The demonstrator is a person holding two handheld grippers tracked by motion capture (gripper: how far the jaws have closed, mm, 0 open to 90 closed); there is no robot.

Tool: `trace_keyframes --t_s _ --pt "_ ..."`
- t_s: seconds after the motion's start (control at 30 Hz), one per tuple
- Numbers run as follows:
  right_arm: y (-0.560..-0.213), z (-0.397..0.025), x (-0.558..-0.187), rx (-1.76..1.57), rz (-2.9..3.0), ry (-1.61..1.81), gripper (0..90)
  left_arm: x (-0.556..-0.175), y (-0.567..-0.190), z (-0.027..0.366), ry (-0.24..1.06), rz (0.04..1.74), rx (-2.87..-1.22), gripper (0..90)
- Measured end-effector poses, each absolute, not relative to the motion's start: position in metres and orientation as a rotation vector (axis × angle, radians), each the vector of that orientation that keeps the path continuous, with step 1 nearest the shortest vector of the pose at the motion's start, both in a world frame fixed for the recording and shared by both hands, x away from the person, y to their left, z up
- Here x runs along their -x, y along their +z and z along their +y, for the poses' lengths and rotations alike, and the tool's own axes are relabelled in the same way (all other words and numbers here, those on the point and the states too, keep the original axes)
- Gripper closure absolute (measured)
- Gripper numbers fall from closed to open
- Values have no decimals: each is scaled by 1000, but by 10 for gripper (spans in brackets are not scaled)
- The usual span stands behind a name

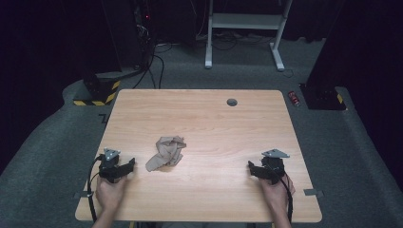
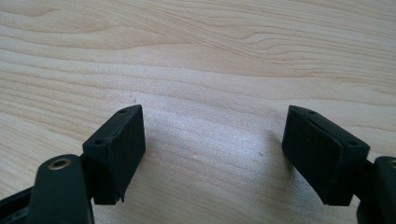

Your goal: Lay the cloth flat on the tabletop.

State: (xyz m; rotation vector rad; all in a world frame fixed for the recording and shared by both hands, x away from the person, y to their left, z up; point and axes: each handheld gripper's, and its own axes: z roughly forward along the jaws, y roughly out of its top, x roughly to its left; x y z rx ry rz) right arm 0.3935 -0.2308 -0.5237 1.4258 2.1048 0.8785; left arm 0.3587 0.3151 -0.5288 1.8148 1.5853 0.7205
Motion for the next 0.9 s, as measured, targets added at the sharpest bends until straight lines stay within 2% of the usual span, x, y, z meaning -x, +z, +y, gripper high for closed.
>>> trace_keyframes --t_s 0.23,0.4,0.63,0.9 --pt "-524 -231 -394 -1430 2102 876 212 -358 -529 315 721 1597 -1803 304" --pt "-524 -232 -394 -1437 2096 873 212 -358 -528 316 724 1610 -1790 345" --pt "-524 -232 -394 -1438 2094 872 213 -358 -529 314 717 1601 -1802 295" --pt "-524 -232 -394 -1437 2093 872 215 -357 -528 315 688 1618 -1761 286"
